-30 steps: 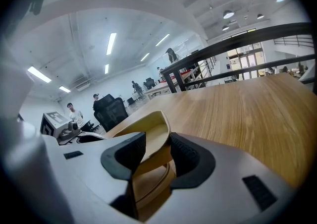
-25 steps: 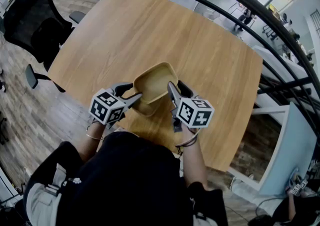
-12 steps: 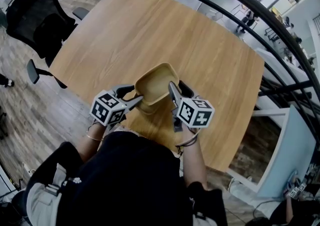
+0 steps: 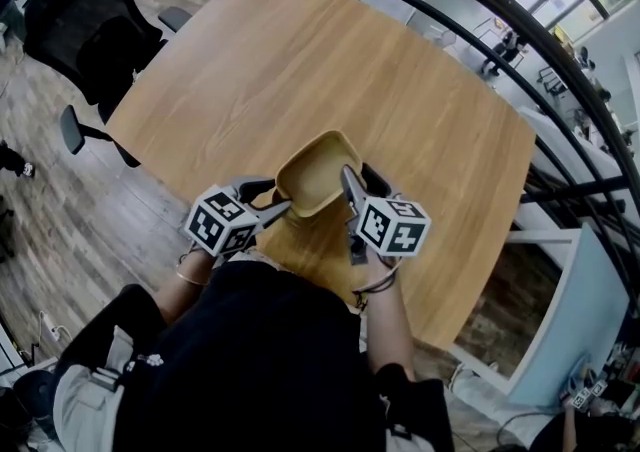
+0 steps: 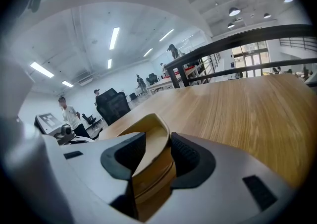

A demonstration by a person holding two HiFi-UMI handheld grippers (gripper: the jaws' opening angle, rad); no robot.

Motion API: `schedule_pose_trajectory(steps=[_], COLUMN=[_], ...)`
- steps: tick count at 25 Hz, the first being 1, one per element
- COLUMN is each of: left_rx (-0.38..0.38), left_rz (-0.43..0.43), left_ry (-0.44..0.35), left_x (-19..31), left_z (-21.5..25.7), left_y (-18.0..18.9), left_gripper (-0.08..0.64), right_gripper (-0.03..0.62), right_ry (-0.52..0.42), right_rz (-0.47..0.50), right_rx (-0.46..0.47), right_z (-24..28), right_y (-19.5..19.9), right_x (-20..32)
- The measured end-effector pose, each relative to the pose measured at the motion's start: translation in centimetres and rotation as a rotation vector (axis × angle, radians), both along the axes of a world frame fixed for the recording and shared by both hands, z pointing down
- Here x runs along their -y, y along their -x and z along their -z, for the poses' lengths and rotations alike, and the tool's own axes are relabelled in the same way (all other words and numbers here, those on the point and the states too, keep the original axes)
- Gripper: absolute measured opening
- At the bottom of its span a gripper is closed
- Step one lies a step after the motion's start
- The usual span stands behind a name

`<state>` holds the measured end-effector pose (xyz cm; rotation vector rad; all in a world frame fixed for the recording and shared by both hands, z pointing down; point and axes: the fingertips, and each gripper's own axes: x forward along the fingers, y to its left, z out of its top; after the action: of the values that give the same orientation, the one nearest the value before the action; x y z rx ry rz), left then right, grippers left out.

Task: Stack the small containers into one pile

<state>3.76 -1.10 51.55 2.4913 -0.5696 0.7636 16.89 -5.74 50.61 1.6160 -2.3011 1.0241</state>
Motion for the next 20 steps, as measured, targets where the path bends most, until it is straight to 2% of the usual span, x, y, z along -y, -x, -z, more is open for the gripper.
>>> schedule_pose_trajectory(steps=[20], left_rx=[0.009], left_rz=[-0.006], left_ry=[0.062], left_x=[-1.9], left_z=[-1.9], left_y=[0.7], left_gripper=[0.193], right_gripper=[0.152], right_ry=[0.029], right_rz=[0.036], right_rx=[-0.021], right_z=[-1.2], right_y=[1.0], right_x=[0.2])
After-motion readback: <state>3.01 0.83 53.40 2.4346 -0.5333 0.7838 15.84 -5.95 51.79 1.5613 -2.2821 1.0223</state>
